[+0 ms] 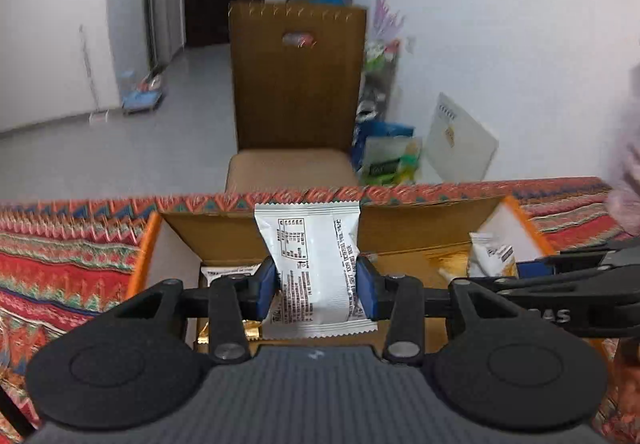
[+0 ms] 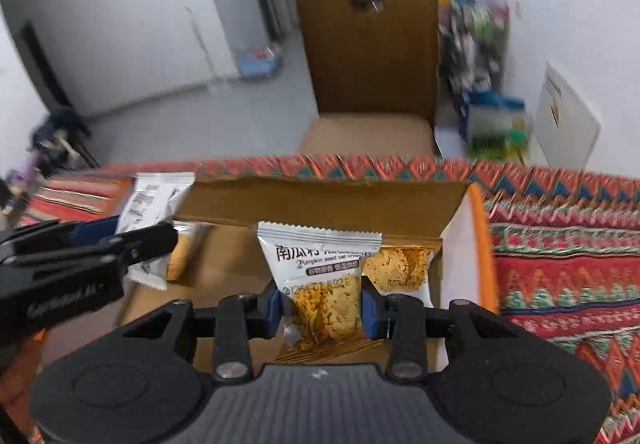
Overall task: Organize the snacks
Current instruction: 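Lower both held white packets into the box and open both tools, then grasp a silver snack bag with left tool while right tool grasps a white packet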
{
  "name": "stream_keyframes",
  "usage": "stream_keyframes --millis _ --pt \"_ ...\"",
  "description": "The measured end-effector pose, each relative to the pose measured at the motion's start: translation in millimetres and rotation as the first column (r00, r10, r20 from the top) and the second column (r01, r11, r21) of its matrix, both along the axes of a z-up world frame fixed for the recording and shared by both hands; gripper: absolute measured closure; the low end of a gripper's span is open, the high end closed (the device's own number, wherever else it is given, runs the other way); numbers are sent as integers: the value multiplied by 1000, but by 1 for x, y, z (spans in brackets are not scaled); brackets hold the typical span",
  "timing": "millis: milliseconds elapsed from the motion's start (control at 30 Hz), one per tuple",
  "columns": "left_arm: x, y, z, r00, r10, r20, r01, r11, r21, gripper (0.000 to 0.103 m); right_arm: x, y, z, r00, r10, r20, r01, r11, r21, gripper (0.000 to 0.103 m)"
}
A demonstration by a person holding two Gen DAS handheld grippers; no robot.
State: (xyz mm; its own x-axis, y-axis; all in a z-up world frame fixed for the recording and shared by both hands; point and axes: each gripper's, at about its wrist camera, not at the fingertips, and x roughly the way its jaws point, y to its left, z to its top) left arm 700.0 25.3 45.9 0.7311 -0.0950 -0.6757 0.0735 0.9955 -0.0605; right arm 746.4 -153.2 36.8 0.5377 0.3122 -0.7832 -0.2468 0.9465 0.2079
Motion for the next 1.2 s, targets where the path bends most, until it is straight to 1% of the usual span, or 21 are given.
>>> stream_keyframes --millis 33,67,100,133,167,233,300,433,500,567,600,667,733,800,833,933,1033,1067,1133,1200 --pt "6 2 -6 1000 15 -10 -15 1000 -2 61 10 6 -6 1000 -11 -26 10 1000 -10 64" --pt "7 5 -11 1000 14 -8 -14 1000 -9 58 17 13 -10 999 -20 -30 19 999 -30 64" --pt "7 7 -13 1000 2 -1 -2 1000 -16 55 20 17 -13 999 -28 -17 27 998 -53 63" --pt "8 6 -14 1000 -15 3 16 1000 -17 49 21 21 -14 1000 -29 1 29 997 -69 58" --pt "5 7 -13 1000 -26 11 27 1000 -14 49 22 23 -14 1000 -24 11 25 997 -68 53" --pt "-1 10 -10 999 -39 23 39 999 -12 48 19 27 -10 999 -27 25 28 998 -50 48" --pt "-9 14 -2 999 -31 30 32 999 -9 47 10 27 -1 998 -19 53 22 999 -47 46" --pt "-29 20 24 999 -15 34 15 1000 1 47 -20 16 26 994 -1 110 10 997 -82 44" --pt "-44 20 42 999 -15 46 15 1000 3 42 -37 7 45 991 7 134 5 996 -92 42" --pt "-63 21 62 998 -12 54 12 1000 -2 30 -58 1 68 987 8 158 7 996 -93 36" --pt "-75 23 72 998 -2 60 3 1000 -6 28 -69 -3 81 985 7 172 8 996 -90 34" --pt "-105 24 89 997 18 76 -17 1000 -9 26 -95 -13 102 980 3 200 14 997 -82 25" --pt "-134 23 102 996 25 86 -26 1000 11 23 -122 -27 118 975 -1 224 18 997 -73 22" --pt "-168 23 116 993 24 119 -28 999 32 20 -153 -40 133 969 2 245 13 998 -61 20" --pt "-186 22 124 990 16 139 -22 999 42 18 -169 -45 139 966 5 258 9 999 -52 17" --pt "-245 21 145 981 -14 194 5 999 44 11 -219 -62 153 957 17 291 -6 999 -41 15" --pt "-301 19 161 969 -55 239 49 998 32 7 -268 -77 163 945 28 326 -23 1000 -22 13" --pt "-320 18 165 964 -66 259 59 998 33 4 -286 -82 165 941 33 337 -30 999 -14 11" --pt "-359 13 169 951 -78 300 67 997 49 3 -317 -90 167 931 41 363 -45 999 2 8" --pt "-398 11 166 934 -66 351 51 997 53 1 -351 -97 166 915 48 400 -56 998 8 8"
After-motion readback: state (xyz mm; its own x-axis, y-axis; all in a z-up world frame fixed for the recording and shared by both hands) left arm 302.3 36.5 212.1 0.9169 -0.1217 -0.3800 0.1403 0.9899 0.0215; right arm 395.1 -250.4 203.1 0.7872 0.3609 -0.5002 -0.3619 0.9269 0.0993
